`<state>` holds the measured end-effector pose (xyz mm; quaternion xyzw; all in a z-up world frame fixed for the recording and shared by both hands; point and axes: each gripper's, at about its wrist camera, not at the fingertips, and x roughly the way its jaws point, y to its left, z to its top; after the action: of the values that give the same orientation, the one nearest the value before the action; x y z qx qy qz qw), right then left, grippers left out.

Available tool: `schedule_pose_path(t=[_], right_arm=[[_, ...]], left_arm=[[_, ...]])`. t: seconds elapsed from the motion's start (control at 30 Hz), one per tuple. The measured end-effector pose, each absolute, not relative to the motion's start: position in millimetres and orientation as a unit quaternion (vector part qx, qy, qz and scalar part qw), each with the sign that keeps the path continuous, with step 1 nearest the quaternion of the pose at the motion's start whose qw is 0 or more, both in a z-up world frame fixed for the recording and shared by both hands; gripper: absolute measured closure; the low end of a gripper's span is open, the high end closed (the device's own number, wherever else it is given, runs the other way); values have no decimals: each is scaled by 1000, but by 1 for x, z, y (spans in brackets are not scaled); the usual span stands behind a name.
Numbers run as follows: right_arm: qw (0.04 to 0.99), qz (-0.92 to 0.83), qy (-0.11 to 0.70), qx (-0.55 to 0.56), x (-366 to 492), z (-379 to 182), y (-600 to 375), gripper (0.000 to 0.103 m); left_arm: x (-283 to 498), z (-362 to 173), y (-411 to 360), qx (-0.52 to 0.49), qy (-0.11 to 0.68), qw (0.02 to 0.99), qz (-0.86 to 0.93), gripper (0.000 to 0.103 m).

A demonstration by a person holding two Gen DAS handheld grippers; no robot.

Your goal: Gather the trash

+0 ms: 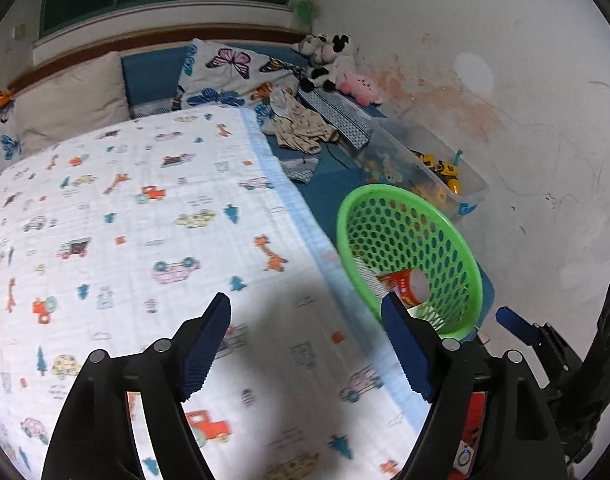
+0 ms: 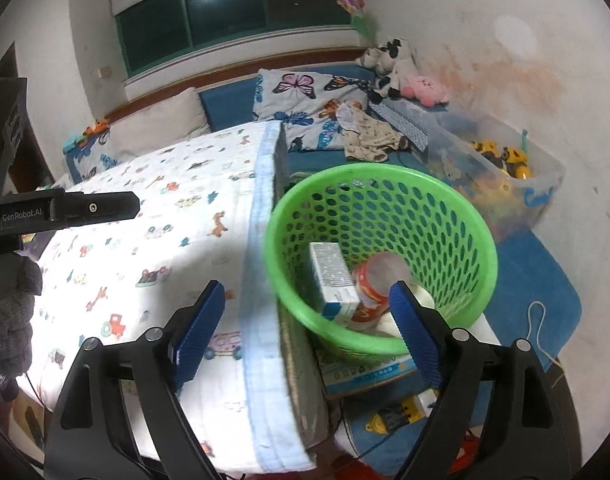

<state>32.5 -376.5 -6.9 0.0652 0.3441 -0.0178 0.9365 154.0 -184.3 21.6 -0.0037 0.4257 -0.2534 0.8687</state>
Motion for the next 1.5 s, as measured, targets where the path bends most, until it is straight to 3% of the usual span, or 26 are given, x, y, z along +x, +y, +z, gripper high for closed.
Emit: schedule_pose_path(t=[0.6, 1.5], right_arm=[[936, -3, 347, 59, 23, -7, -336, 10], [935, 23, 348, 57, 17, -5, -306, 8]], left_arm=[[115, 23, -111, 16, 377, 907, -187, 11], [73, 18, -59, 30, 347, 929, -124, 9]])
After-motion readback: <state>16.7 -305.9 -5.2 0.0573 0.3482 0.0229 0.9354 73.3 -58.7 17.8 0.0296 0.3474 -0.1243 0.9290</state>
